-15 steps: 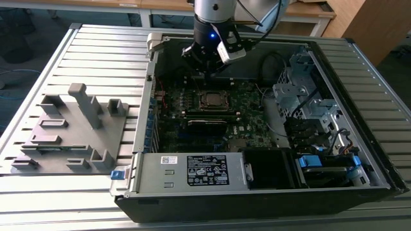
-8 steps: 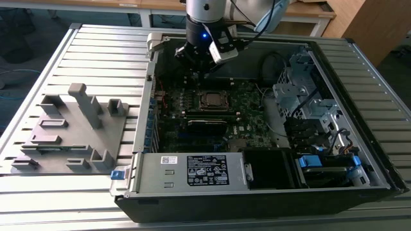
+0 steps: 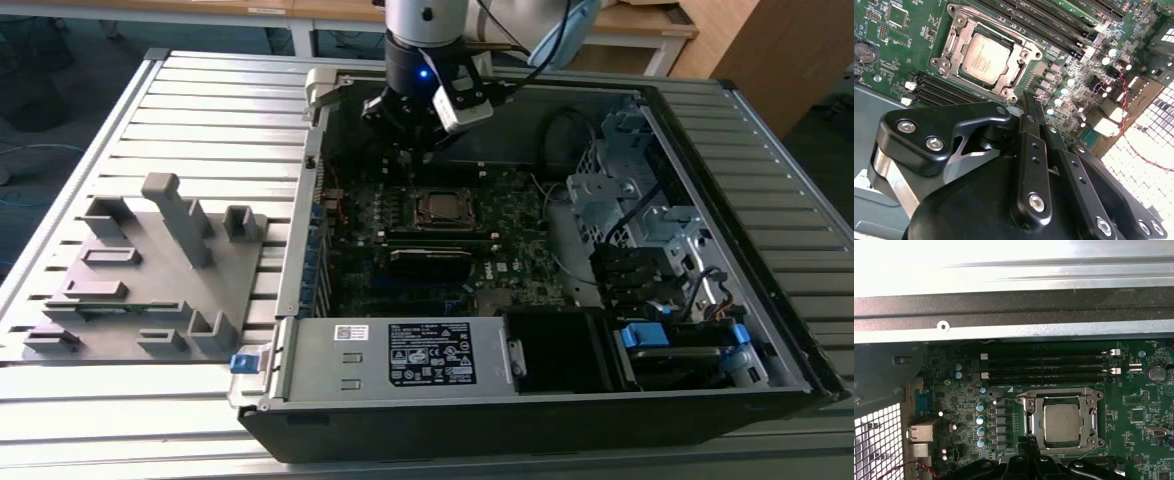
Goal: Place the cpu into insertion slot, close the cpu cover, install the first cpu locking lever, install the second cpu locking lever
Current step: 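Install the first cpu locking lever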
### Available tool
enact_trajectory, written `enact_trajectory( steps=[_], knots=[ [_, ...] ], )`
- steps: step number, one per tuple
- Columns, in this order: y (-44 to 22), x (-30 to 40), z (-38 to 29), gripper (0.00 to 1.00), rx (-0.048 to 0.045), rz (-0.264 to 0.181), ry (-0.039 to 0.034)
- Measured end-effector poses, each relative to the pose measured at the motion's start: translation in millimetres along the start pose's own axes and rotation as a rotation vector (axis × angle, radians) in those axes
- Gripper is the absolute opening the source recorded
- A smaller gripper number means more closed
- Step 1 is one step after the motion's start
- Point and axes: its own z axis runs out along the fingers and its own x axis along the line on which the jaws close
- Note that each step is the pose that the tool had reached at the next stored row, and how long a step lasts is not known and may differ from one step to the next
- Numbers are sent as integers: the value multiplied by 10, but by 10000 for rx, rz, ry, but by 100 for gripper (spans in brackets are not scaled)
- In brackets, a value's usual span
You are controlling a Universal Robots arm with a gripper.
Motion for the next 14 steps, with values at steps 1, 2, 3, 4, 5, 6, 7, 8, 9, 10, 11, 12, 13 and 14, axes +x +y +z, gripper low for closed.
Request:
enact_trajectory(
  steps=[1,2,3,4,5,6,7,8,9,10,11,12,13,14],
  knots=[
    [0,0,0,10,0,0,0],
    [0,0,0,10,0,0,0],
    [0,0,0,10,0,0,0],
    [0,1,0,10,0,1,0],
    [0,2,0,10,-1,0,0],
    [-1,7,0,10,-1,2,-1],
    [-2,17,0,10,0,1,0],
    [-4,33,0,10,-1,0,-1],
    [-6,50,1,10,-3,1,-3],
    [-10,70,1,10,-5,0,-5],
    [-13,87,2,10,-6,1,-5],
    [-16,104,2,10,-6,1,-5],
    [-19,121,3,10,-6,0,-6],
    [-23,138,3,10,-8,1,-7]
  ],
)
